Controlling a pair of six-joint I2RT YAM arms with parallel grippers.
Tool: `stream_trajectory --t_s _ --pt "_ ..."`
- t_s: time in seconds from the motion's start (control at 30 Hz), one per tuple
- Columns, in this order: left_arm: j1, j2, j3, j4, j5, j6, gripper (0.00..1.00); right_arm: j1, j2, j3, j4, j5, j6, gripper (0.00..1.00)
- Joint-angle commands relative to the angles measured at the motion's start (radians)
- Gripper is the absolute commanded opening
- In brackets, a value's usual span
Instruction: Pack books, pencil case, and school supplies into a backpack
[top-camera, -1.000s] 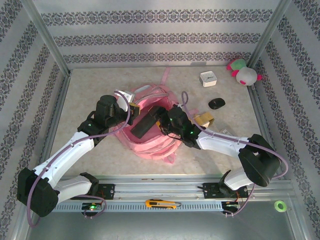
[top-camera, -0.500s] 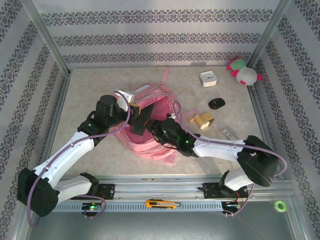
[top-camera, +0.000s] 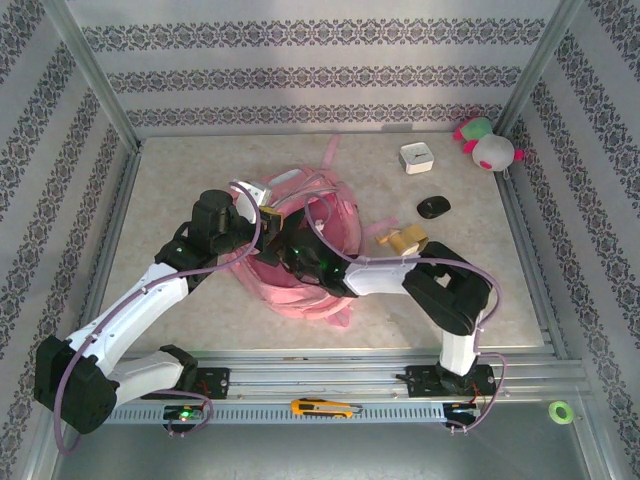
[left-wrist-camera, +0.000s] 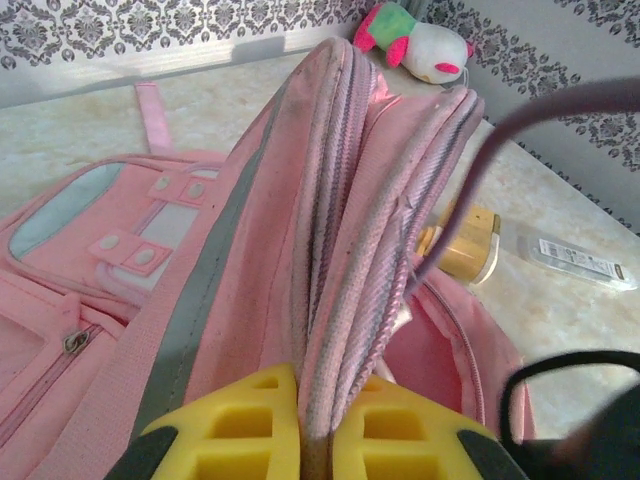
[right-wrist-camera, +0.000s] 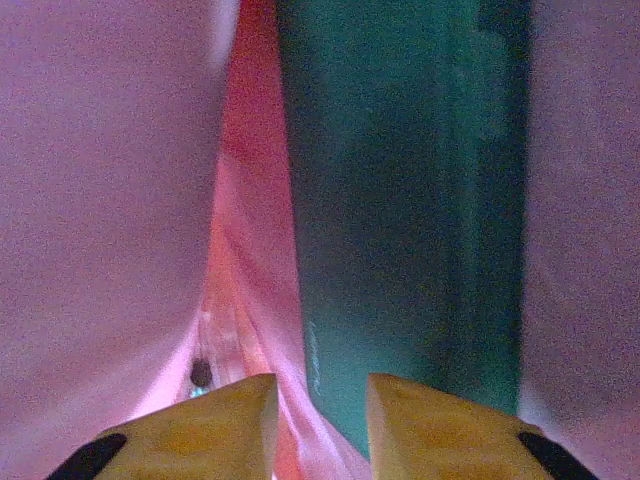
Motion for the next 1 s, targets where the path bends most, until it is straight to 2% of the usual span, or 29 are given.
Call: stream_trajectory --t_s 0.0,0.17,0.33,0.43,0.63,0.8,0.9,0.97 --pt "0.006 -0.036 0.070 0.184 0.086 -0.036 0.00 -0.044 0.074 0.084 0.100 -0.003 -0.037 0.24" --pt "0.007 -0.041 0.071 0.176 0.053 -0.035 0.00 -0.085 0.115 0.152 0.121 -0.025 -0.086 0.24" --pt "0.006 -0.048 0.062 0.122 -0.056 -0.001 0.00 -0.073 -0.035 0.019 0.041 -0.024 -0.151 0.36" --pt "0.007 -0.055 0.044 0.113 -0.102 0.006 0.00 -0.065 -0.165 -0.071 -0.086 -0.052 -0.199 0.48" --pt "0.008 -0.066 0.029 0.084 -0.140 0.033 0.00 -0.115 -0.436 -0.157 -0.504 -0.109 -0.403 0.70" --pt "0.009 -0.066 0.033 0.077 -0.135 0.041 0.00 -0.286 -0.622 -0.135 -0.950 -0.044 -0.595 0.85" --pt "0.010 -0.062 0.031 0.086 -0.129 0.033 0.00 -0.426 -0.694 -0.145 -1.103 0.046 -0.662 0.89" --pt "0.009 -0.060 0.030 0.090 -0.126 0.029 0.00 -0.521 -0.726 -0.178 -1.124 0.062 -0.688 0.91"
